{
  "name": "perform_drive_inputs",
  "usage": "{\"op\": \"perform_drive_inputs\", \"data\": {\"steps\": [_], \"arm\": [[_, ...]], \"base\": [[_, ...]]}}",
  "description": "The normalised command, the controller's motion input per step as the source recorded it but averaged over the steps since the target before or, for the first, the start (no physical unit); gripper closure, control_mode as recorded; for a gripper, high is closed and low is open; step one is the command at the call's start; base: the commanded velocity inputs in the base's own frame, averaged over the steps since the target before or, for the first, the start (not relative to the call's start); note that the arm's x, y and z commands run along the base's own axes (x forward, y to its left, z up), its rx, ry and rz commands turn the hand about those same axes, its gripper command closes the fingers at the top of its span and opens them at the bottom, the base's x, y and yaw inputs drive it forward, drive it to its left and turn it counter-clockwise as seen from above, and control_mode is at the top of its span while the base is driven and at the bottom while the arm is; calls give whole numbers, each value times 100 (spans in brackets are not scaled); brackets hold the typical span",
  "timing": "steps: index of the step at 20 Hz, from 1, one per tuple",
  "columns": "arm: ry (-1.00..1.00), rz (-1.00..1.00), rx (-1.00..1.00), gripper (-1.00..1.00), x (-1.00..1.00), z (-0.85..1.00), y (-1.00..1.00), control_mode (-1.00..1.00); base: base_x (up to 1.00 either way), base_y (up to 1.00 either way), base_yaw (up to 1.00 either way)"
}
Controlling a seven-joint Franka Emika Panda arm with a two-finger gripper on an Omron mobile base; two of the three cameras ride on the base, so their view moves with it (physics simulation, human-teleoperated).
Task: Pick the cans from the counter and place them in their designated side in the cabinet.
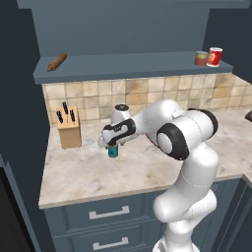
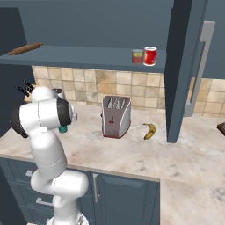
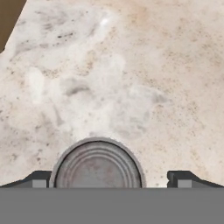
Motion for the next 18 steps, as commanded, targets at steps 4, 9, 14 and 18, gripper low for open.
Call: {"op": "perform_drive_inputs", "data": {"steps": [4, 9, 14, 18], "arm": [[1, 0, -1, -100, 5, -15, 3, -100], [1, 0, -2, 100, 4, -13, 3, -100], [0, 0, 0, 100, -1, 0, -1, -100], [0, 0, 0, 100, -5, 4, -4, -100]], "base": [[0, 0, 0], [0, 0, 0], [0, 0, 0], [0, 0, 0]]}}
